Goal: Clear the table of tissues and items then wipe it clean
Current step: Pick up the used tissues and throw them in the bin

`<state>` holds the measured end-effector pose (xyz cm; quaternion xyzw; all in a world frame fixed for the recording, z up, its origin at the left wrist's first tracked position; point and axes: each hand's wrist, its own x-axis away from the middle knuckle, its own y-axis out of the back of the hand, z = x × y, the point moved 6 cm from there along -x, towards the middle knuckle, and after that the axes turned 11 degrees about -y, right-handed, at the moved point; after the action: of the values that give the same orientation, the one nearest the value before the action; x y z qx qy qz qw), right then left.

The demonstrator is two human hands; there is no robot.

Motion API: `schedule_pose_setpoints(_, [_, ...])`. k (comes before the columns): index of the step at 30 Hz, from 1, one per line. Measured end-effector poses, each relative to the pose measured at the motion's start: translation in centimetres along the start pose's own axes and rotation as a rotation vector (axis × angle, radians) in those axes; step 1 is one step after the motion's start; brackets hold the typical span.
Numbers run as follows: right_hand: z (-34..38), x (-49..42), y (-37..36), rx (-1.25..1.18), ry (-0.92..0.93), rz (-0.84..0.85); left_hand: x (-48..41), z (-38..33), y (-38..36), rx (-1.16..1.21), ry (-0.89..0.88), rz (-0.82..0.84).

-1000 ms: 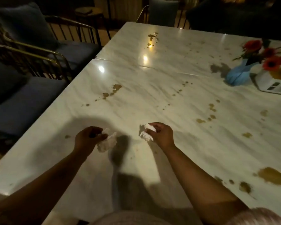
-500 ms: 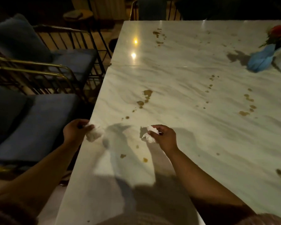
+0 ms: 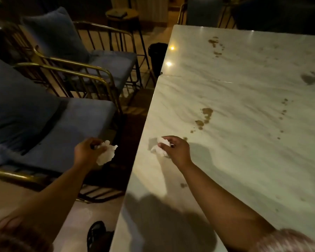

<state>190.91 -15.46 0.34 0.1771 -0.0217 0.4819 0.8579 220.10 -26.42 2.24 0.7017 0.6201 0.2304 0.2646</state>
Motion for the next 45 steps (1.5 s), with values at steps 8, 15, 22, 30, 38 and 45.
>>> schedule_pose_setpoints(8, [5.0,-1.1,-15.8,0.035,-0.025,-0.007,-6.9,4.8,4.2,-0.067,-0.277,0.308])
schedule_pose_setpoints(15, [6.7,-1.2,-23.0,0.071,-0.08,-0.074,-13.0,9.3,10.8,-0.156,-0.325,0.453])
schedule_pose_setpoints(22, [5.8,-4.1,-24.7,0.21,-0.165,-0.069,-19.3,10.8,9.2,-0.115,-0.353,0.457])
schedule_pose_setpoints(30, [8.4,-15.2,-22.3,0.275,-0.111,-0.121,-28.9,6.5,3.4,-0.056,-0.392,0.495])
schedule_pose_setpoints(38, [14.1,-32.3,-18.3,0.309,-0.039,-0.089,-44.3,-2.3,-5.0,-0.028,-0.354,0.433])
schedule_pose_setpoints(45, [17.1,-46.7,-15.7,0.345,-0.072,-0.055,-55.1,-6.6,-10.1,0.02,-0.346,0.44])
